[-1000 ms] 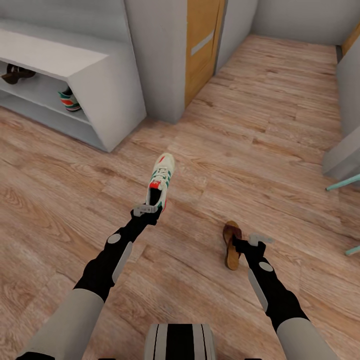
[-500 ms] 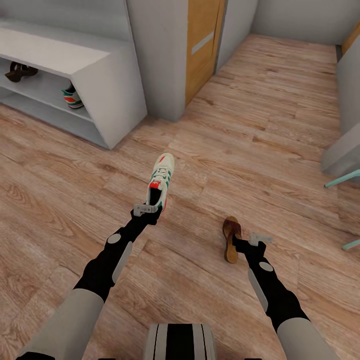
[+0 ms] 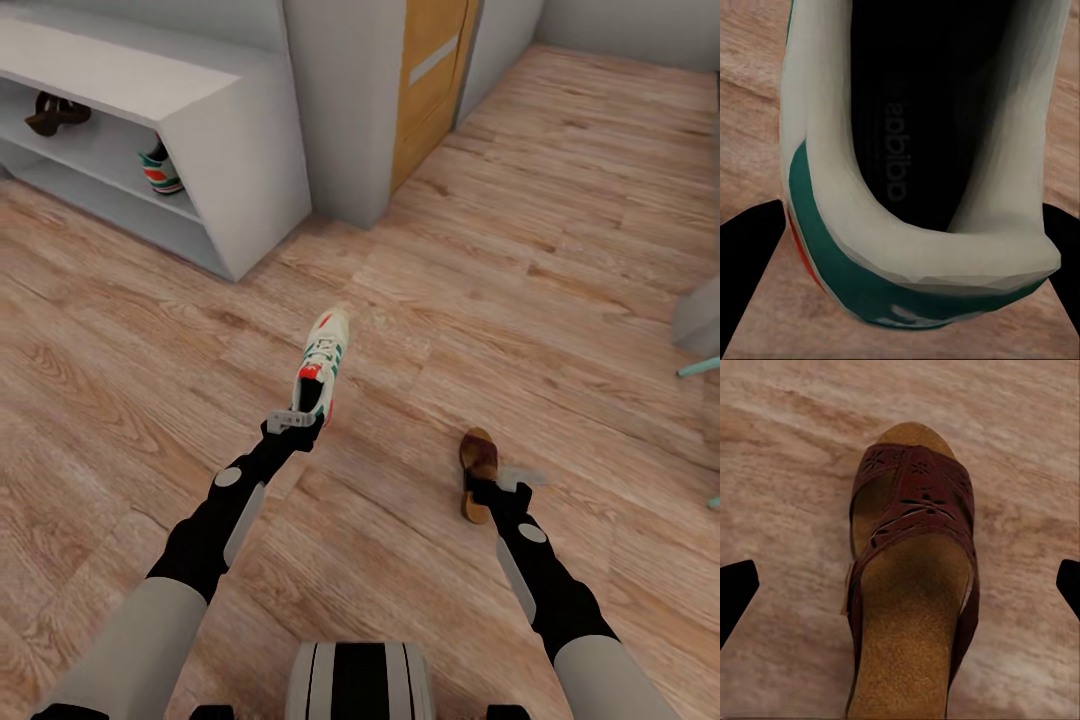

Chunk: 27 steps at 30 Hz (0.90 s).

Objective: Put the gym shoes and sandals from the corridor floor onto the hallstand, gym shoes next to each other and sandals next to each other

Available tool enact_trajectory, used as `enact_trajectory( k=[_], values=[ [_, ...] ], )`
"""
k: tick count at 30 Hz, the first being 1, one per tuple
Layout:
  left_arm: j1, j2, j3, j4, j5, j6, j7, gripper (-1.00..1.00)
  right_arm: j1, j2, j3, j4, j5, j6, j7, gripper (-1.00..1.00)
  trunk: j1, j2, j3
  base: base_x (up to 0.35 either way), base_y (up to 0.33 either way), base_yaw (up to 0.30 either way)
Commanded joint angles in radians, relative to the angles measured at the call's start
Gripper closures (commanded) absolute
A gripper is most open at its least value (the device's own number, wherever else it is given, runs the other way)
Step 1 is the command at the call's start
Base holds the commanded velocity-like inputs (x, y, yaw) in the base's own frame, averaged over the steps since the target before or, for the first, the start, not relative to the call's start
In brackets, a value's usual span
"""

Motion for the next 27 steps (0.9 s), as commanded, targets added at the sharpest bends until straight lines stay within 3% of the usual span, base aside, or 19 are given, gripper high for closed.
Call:
enact_trajectory(
  k=[1,8,16,27],
  values=[
    [-0.001,0.0,0.0,0.0,0.011,0.003,-0.002,1.0,0.0,-0.001,0.002,-0.002,-0.01,0.004,-0.004,-1.0,0.0,-0.001,-0.006,0.0,0.0,0.191],
    [0.0,-0.001,0.0,0.0,0.011,0.005,-0.002,1.0,0.0,-0.001,0.002,-0.002,-0.011,0.004,-0.004,-1.0,0.003,-0.002,-0.042,0.0,0.0,0.124],
    [0.001,-0.001,0.0,0.0,0.011,0.005,-0.002,1.0,0.0,-0.001,0.002,-0.002,-0.013,0.004,-0.004,-1.0,0.007,-0.004,-0.086,0.0,0.0,-0.056],
    [0.001,0.0,0.0,0.0,0.011,0.005,-0.002,1.0,0.0,-0.001,0.002,-0.002,-0.015,0.004,-0.004,-1.0,0.007,-0.004,-0.092,0.0,0.0,-0.057]
  ],
)
